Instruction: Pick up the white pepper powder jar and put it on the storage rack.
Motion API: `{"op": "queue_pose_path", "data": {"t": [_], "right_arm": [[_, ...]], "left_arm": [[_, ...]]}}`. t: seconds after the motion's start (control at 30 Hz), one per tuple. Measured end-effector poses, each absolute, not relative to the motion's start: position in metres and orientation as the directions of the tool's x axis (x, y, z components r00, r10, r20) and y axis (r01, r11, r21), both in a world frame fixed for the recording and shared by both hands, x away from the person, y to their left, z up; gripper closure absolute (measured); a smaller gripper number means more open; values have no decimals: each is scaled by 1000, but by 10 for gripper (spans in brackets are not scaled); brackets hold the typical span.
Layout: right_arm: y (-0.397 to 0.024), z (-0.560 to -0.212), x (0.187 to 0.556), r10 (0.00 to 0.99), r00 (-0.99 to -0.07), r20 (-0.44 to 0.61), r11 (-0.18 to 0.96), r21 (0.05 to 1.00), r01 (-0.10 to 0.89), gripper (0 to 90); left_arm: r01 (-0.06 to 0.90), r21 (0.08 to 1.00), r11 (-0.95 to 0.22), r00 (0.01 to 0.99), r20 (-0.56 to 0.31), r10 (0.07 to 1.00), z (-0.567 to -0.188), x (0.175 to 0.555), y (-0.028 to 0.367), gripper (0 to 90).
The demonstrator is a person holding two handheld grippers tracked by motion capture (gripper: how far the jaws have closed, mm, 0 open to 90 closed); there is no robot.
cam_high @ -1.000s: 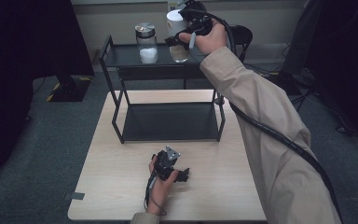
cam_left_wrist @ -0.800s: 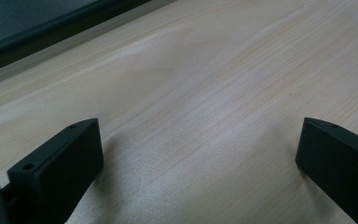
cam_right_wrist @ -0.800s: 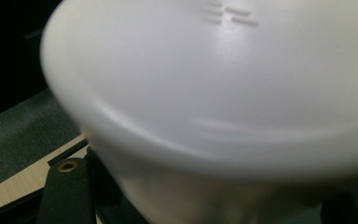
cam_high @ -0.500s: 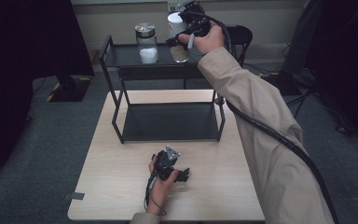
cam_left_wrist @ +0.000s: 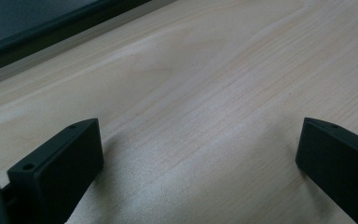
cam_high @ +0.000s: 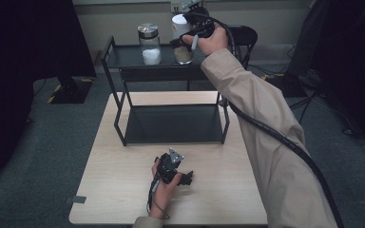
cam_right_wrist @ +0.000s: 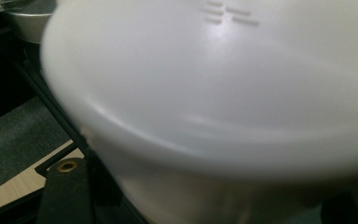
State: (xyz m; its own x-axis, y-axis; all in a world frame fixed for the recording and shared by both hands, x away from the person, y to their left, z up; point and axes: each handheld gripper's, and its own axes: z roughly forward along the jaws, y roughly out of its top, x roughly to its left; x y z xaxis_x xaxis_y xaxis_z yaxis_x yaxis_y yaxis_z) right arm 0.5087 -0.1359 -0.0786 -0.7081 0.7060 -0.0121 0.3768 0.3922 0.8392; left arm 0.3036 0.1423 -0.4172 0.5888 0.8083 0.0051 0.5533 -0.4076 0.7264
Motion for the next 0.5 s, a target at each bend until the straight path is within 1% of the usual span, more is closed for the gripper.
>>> {"op": "queue_pose_path", "data": {"t": [0.3, 0.4, 0.47, 0.5], "right_arm": [[-133, -80, 506, 716, -698, -17, 390, 839, 379, 294], [-130, -81, 507, 716, -698, -15, 398, 830, 391, 245], [-126, -83, 506, 725, -688, -18, 398, 827, 397, 168], [-126, -83, 506, 726, -688, -15, 397, 826, 400, 150]], "left_arm": [[554, 727, -406, 588, 4, 809, -417, 304, 142, 0], [554, 727, -406, 588, 4, 809, -417, 304, 142, 0], [554, 727, -405, 588, 3, 809, -417, 303, 142, 0], [554, 727, -405, 588, 3, 809, -417, 303, 142, 0]]}}
